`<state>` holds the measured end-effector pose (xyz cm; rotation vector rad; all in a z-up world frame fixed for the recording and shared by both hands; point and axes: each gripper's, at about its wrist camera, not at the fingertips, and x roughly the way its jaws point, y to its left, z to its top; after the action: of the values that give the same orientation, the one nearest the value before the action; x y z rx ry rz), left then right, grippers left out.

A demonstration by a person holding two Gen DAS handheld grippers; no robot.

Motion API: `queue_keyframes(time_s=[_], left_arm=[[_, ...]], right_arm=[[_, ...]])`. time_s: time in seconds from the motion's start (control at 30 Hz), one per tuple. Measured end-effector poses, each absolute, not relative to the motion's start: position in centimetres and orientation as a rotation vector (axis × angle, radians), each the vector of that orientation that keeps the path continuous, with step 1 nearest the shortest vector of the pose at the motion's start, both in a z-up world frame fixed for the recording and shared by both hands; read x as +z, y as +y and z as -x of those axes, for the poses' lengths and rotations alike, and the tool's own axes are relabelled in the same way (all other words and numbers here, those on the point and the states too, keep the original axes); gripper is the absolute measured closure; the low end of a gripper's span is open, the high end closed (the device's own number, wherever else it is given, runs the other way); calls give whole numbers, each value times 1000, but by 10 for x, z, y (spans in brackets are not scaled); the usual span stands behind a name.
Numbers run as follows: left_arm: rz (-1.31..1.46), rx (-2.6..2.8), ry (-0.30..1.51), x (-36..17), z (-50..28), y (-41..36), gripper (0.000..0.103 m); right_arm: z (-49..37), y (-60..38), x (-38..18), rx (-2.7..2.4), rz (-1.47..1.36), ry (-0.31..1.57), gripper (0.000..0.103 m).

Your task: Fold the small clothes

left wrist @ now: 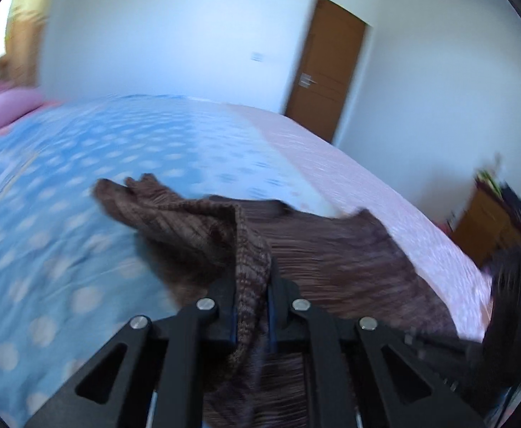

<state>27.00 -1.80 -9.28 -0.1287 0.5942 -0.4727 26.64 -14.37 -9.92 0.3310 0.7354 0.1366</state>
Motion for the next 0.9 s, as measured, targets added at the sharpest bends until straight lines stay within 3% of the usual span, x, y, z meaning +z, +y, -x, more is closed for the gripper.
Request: queue_keyframes(time_s=[0.17, 0.33, 0.4, 0.43, 0.47, 0.53, 0.67, 0.9], left_arm=[[9, -532, 668, -118, -275, -62, 91], [43, -546, 663, -119, -275, -54, 91], [54, -548, 660, -119, -275, -54, 91], [52, -546, 656, -119, -274, -55, 91], [49, -544, 653, -119, -273, -56, 91], [46, -542, 649, -120, -272, -58, 91], [67, -553, 643, -120, -272, -58, 91], [83, -565, 640, -121, -271, -57, 91]], right_arm=[[-268, -181, -86, 111, -393, 725, 99], [-290, -193, -82, 191, -470, 759, 99], [-309, -193, -76, 252, -517, 790, 94], [-322, -188, -72, 280, -513, 809, 74], [-334, -182, -68, 303, -496, 818, 43], [-354, -171, -64, 344, -480, 822, 22], [-397, -141, -67, 500, -451, 934, 22], [-447, -76, -81, 686, -138, 1108, 22]])
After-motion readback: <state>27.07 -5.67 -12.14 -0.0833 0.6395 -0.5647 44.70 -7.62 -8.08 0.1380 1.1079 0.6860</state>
